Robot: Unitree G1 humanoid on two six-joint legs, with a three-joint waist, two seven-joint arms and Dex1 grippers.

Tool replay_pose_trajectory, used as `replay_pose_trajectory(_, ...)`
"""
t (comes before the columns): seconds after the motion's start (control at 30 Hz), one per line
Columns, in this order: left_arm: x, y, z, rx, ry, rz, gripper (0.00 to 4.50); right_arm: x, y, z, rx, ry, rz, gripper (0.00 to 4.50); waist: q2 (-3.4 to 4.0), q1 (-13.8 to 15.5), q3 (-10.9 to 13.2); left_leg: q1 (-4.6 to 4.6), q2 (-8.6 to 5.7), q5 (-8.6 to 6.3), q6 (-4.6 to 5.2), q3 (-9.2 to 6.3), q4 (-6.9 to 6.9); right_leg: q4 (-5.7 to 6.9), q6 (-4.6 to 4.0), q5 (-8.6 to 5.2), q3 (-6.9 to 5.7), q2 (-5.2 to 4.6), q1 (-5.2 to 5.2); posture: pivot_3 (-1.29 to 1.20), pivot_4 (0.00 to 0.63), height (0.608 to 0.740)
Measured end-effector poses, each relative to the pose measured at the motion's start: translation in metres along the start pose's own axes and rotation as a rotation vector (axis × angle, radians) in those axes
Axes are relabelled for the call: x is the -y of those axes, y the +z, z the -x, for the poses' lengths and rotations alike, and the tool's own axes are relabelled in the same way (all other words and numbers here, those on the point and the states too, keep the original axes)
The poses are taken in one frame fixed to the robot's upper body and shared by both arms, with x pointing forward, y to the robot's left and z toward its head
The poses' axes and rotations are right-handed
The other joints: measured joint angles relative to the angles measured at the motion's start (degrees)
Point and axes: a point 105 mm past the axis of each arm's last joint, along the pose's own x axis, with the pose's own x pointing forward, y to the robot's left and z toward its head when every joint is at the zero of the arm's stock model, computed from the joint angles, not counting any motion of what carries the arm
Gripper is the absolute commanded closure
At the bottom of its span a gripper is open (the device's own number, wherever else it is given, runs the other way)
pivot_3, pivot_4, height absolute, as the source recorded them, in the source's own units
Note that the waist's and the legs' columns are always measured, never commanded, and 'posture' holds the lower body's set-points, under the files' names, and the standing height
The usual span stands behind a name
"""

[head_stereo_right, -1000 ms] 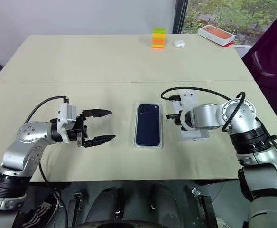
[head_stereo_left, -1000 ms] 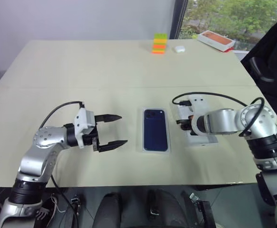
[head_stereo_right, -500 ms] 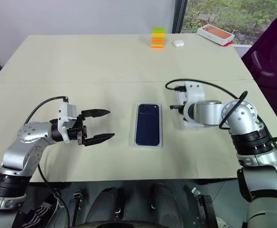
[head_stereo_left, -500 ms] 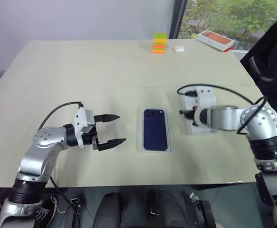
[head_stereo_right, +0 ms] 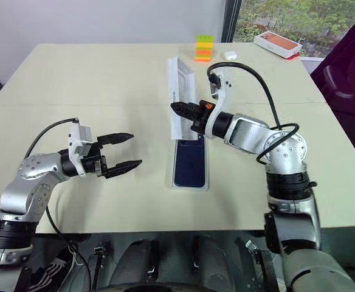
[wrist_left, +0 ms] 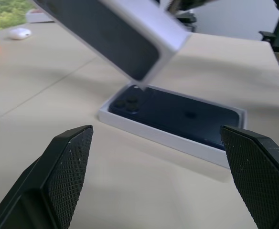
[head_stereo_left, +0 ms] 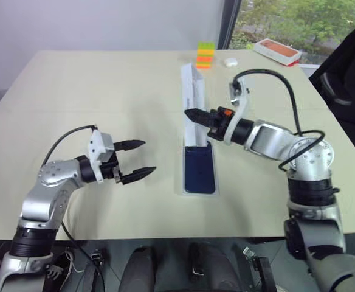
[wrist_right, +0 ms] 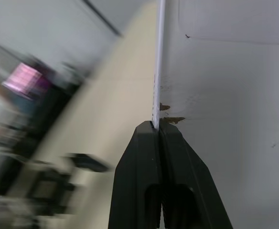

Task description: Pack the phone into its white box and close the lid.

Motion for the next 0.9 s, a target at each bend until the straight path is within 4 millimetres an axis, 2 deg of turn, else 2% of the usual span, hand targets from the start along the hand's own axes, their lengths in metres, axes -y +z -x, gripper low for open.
replay_pose_trajectory(0.07, -0.008, 0.004, 0.007, 0.027, 0.048, 0.046, 0.00, -0.015, -0.003, 0.001, 0.015, 0.135, -0.133, 4.48, 0.01, -0.1, 0.0, 0.05, 0.11, 0.00, 0.00, 0.01, -0.01, 0.06, -0.03, 0.02, 0.00, 0.08, -0.01, 0.00, 0.150, 0.740)
replay_pose_trajectory(0.17, -0.014, 0.009, 0.013, 0.053, 0.087, 0.088, 0.00, -0.019, -0.010, 0.005, 0.003, 0.183, -0.198, 4.48, 0.01, -0.1, 0.0, 0.07, 0.13, 0.00, 0.00, -0.02, -0.01, 0.09, -0.06, 0.03, -0.02, 0.14, -0.01, 0.00, 0.150, 0.740)
replay_pose_trajectory(0.23, -0.017, 0.010, 0.017, 0.068, 0.110, 0.131, 0.00, -0.022, -0.019, 0.007, -0.008, 0.216, -0.257, 4.48, -0.02, -0.2, 0.0, 0.09, 0.09, 0.00, 0.00, 0.01, 0.01, 0.10, -0.10, 0.06, 0.00, 0.15, 0.01, 0.00, 0.150, 0.740)
replay_pose_trajectory(0.27, -0.020, 0.011, 0.021, 0.075, 0.128, 0.157, 0.00, -0.026, -0.031, 0.007, -0.027, 0.253, -0.301, 4.48, -0.03, -0.3, 0.0, 0.09, 0.11, 0.00, 0.00, 0.01, 0.00, 0.10, -0.10, 0.06, 0.00, 0.18, 0.01, 0.00, 0.150, 0.740)
replay_pose_trajectory(0.3, -0.022, 0.012, 0.022, 0.079, 0.140, 0.166, 0.00, -0.025, -0.045, 0.005, -0.062, 0.256, -0.336, 4.48, -0.01, -0.3, 0.0, 0.10, 0.10, 0.00, 0.00, 0.01, 0.00, 0.10, -0.10, 0.06, 0.00, 0.19, 0.01, 0.00, 0.150, 0.740)
replay_pose_trajectory(0.4, -0.023, 0.009, 0.023, 0.074, 0.160, 0.189, 0.00, -0.015, -0.068, 0.001, -0.128, 0.205, -0.367, 4.48, 0.00, -0.4, 0.0, 0.09, 0.09, 0.00, -0.01, 0.03, 0.03, 0.12, -0.11, 0.07, 0.01, 0.17, 0.00, 0.00, 0.150, 0.740)
replay_pose_trajectory(0.63, -0.021, -0.001, 0.022, 0.069, 0.184, 0.239, 0.00, 0.004, -0.084, -0.011, -0.139, 0.133, -0.390, 4.48, 0.00, -0.3, 0.0, 0.09, 0.07, 0.00, -0.01, 0.02, 0.06, 0.13, -0.12, 0.07, 0.03, 0.22, 0.00, 0.00, 0.150, 0.740)
replay_pose_trajectory(0.73, -0.018, -0.005, 0.020, 0.077, 0.171, 0.306, 0.81, 0.018, -0.092, -0.013, -0.136, 0.072, -0.410, 4.50, 0.00, -0.3, 0.0, 0.08, 0.08, 0.00, -0.01, 0.02, 0.06, 0.12, -0.12, 0.07, 0.03, 0.21, 0.00, 0.00, 0.150, 0.740)
replay_pose_trajectory(0.9, -0.012, -0.016, 0.010, 0.077, 0.168, 0.353, 3.24, 0.022, -0.097, -0.012, -0.131, 0.066, -0.425, 4.50, 0.00, -0.3, -0.1, 0.09, 0.04, 0.00, -0.01, 0.03, 0.07, 0.12, -0.12, 0.07, 0.04, 0.16, 0.01, 0.00, 0.150, 0.740)
